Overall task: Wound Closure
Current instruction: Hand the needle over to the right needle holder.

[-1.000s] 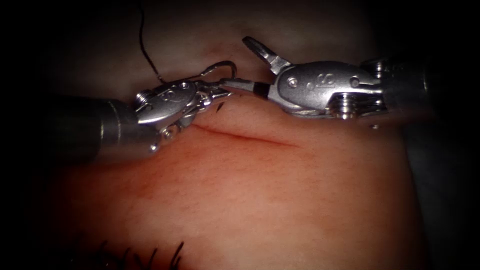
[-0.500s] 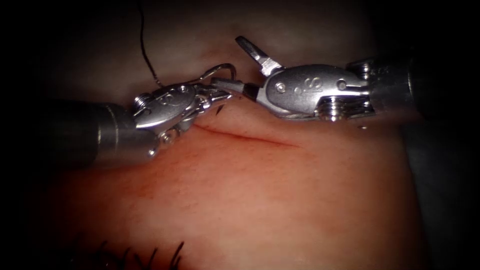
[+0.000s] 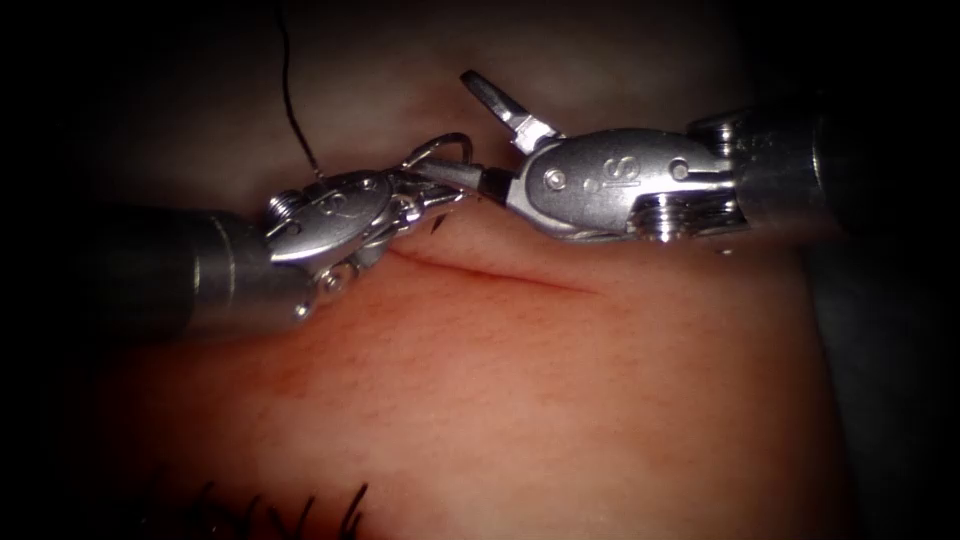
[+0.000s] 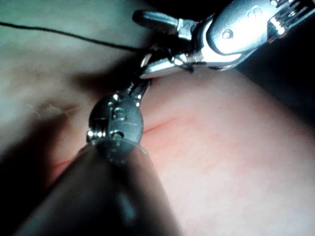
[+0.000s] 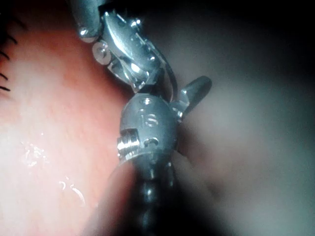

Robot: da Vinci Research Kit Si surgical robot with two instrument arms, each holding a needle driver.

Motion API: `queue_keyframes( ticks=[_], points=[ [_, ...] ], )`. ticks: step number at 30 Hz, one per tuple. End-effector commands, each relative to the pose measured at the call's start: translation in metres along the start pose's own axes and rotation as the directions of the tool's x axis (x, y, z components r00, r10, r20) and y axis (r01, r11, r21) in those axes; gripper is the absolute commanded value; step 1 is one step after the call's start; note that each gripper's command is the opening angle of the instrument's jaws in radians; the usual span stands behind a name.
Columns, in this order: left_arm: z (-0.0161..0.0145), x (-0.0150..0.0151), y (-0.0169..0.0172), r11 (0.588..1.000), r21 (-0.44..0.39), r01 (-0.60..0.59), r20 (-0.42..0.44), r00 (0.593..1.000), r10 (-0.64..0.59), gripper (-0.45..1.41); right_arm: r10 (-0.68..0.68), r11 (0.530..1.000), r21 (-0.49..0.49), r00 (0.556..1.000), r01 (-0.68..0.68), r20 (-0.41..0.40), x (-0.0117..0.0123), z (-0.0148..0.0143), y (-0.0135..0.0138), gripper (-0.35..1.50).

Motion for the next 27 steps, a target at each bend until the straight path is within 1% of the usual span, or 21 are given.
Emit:
queue_keyframes(
  ticks=[1,2,3,4,12,18,19,20,21,22,23,25,27],
  points=[
    [0.0006,-0.0004,-0.0002,1.000,0.000,-0.001,0.000,1.000,0.001,-0.45,0.000,1.000,0.002,1.000,0.000,-0.002,-0.0003,0.0004,-0.0005,0.88],
    [0.0006,-0.0004,-0.0002,1.000,0.001,-0.001,0.000,1.000,0.001,-0.45,0.000,1.000,0.003,1.000,0.000,-0.003,-0.0004,0.0003,-0.0006,0.71],
    [0.0006,-0.0004,-0.0001,1.000,0.002,-0.007,0.000,1.000,0.007,-0.45,-0.001,1.000,0.002,1.000,0.001,-0.007,-0.0004,0.0002,-0.0007,0.27],
    [0.0006,-0.0004,-0.0001,1.000,0.002,-0.007,0.000,1.000,0.007,-0.45,-0.003,1.000,0.002,1.000,0.003,-0.008,-0.0006,0.0000,-0.0008,-0.35],
    [0.0005,-0.0002,0.0001,1.000,0.005,-0.024,0.002,1.000,0.024,-0.45,-0.060,0.998,0.007,0.998,0.060,-0.003,-0.0008,0.0000,-0.0010,-0.35],
    [0.0002,0.0002,0.0002,0.999,0.004,-0.032,0.004,0.999,0.032,-0.45,-0.068,0.997,0.025,0.998,0.068,0.010,-0.0009,-0.0003,-0.0008,-0.35],
    [0.0001,0.0004,0.0002,1.000,0.001,-0.031,0.004,1.000,0.031,0.04,-0.068,0.997,0.026,0.998,0.068,0.010,-0.0009,-0.0003,-0.0007,-0.35],
    [0.0000,0.0005,0.0003,0.999,0.001,-0.036,0.004,0.999,0.036,0.59,-0.068,0.997,0.027,0.998,0.068,0.010,-0.0010,-0.0003,-0.0006,-0.35],
    [-0.0001,0.0006,0.0003,1.000,0.000,-0.030,0.005,1.000,0.030,0.81,-0.068,0.997,0.028,0.998,0.068,0.009,-0.0010,-0.0004,-0.0005,-0.35],
    [-0.0003,0.0007,0.0004,1.000,-0.001,-0.029,0.005,1.000,0.029,0.93,-0.068,0.997,0.031,0.998,0.068,0.011,-0.0011,-0.0004,-0.0003,-0.35],
    [-0.0007,0.0010,0.0005,1.000,-0.011,-0.027,0.005,1.000,0.027,1.09,-0.067,0.997,0.034,0.998,0.067,0.011,-0.0012,-0.0005,0.0000,-0.35],
    [-0.0011,0.0013,0.0007,0.999,-0.037,-0.026,0.000,1.000,0.026,1.19,-0.061,0.997,0.049,0.998,0.061,0.006,-0.0014,-0.0005,0.0003,-0.35],
    [-0.0016,0.0014,0.0010,0.998,-0.062,-0.033,-0.005,0.999,0.033,1.21,-0.019,0.997,0.075,1.000,0.019,0.004,-0.0015,-0.0006,0.0008,-0.35]
  ],
)
